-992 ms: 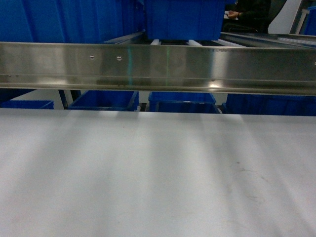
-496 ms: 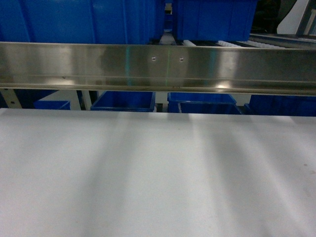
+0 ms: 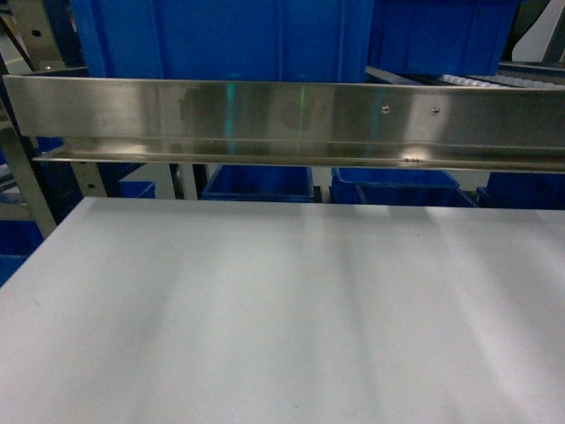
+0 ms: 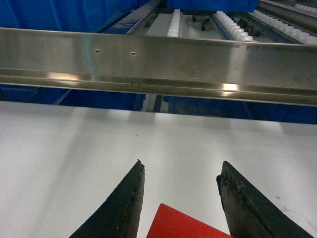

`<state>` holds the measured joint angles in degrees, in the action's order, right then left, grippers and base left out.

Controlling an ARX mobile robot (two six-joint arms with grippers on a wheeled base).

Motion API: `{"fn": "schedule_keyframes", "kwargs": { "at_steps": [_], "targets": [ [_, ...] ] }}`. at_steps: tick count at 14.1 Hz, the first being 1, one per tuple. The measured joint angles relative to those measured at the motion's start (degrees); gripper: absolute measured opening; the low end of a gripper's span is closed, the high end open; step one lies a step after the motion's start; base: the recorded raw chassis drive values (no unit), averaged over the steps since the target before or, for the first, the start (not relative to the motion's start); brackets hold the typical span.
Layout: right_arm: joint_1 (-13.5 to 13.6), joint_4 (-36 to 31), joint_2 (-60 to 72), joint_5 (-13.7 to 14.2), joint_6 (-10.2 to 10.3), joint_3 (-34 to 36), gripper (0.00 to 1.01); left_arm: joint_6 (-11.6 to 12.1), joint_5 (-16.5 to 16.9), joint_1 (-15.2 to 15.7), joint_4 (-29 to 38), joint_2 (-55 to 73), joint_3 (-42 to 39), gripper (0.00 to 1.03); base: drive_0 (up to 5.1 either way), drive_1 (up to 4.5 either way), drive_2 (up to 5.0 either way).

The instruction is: Place magnetic block on left shelf second layer

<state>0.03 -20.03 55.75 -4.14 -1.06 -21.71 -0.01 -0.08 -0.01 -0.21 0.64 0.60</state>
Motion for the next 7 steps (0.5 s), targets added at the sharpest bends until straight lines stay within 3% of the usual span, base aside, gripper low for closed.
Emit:
{"fn": "schedule_keyframes", "kwargs": {
  "at_steps": [7],
  "targets": [
    [0.0, 0.0, 0.0, 0.0, 0.0, 0.0, 0.41, 0.0, 0.0, 0.0, 0.1, 0.0, 0.0, 0.98, -5.0, 2.44, 2.4]
  ]
}}
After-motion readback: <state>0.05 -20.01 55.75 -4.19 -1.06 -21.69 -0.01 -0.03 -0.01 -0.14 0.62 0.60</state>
